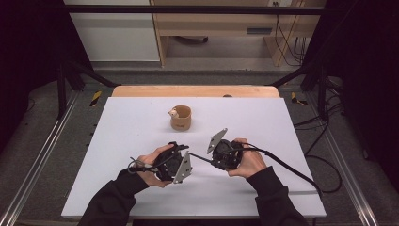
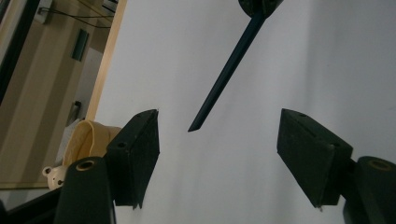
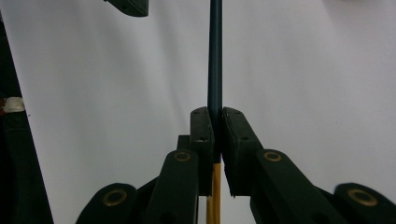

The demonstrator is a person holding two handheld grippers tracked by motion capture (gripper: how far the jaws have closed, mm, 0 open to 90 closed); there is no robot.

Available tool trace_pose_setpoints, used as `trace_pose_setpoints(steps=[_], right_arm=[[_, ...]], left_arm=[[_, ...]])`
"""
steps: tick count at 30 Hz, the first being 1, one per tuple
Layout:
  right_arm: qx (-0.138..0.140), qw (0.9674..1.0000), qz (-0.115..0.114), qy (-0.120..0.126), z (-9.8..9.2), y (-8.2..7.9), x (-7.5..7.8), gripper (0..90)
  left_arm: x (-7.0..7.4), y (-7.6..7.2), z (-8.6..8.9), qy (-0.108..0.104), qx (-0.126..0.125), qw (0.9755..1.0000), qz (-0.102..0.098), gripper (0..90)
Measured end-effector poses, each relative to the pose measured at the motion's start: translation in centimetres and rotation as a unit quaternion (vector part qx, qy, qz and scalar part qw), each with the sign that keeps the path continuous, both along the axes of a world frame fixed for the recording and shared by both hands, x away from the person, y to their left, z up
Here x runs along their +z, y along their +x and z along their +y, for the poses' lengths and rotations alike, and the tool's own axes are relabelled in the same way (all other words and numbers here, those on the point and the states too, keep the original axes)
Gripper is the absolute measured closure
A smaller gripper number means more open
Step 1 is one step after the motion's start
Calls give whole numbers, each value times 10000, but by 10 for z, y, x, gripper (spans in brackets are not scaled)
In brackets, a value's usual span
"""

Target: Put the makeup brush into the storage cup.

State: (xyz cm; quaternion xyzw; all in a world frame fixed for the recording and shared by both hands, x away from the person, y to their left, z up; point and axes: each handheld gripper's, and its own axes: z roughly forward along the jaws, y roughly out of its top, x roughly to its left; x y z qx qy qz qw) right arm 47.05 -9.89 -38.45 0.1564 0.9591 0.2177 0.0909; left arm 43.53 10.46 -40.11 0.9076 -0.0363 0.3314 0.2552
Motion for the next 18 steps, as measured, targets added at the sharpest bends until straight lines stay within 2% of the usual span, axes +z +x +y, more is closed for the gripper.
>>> trace_pose_setpoints(steps=[3,8,10,14,18], right_arm=[[-18,9999,98,-76,3,-1,1,836],[84,9998,139,-99,7,-1,3,836],[46,9998,152,-79,8,-2,4,836],[141,9997,186,-54,8,-1,4,836],[73,9994,325,-100,9,-1,5,836]], left_arm=[[-1,-1,-3,47,-120,9999,-47,316],[-1,-2,-7,57,-394,9991,-113,347],[-1,-2,-8,63,-452,9988,-150,359],[-4,-4,-10,122,-566,9981,-226,388],[-7,-5,-13,215,-665,9971,-300,431]])
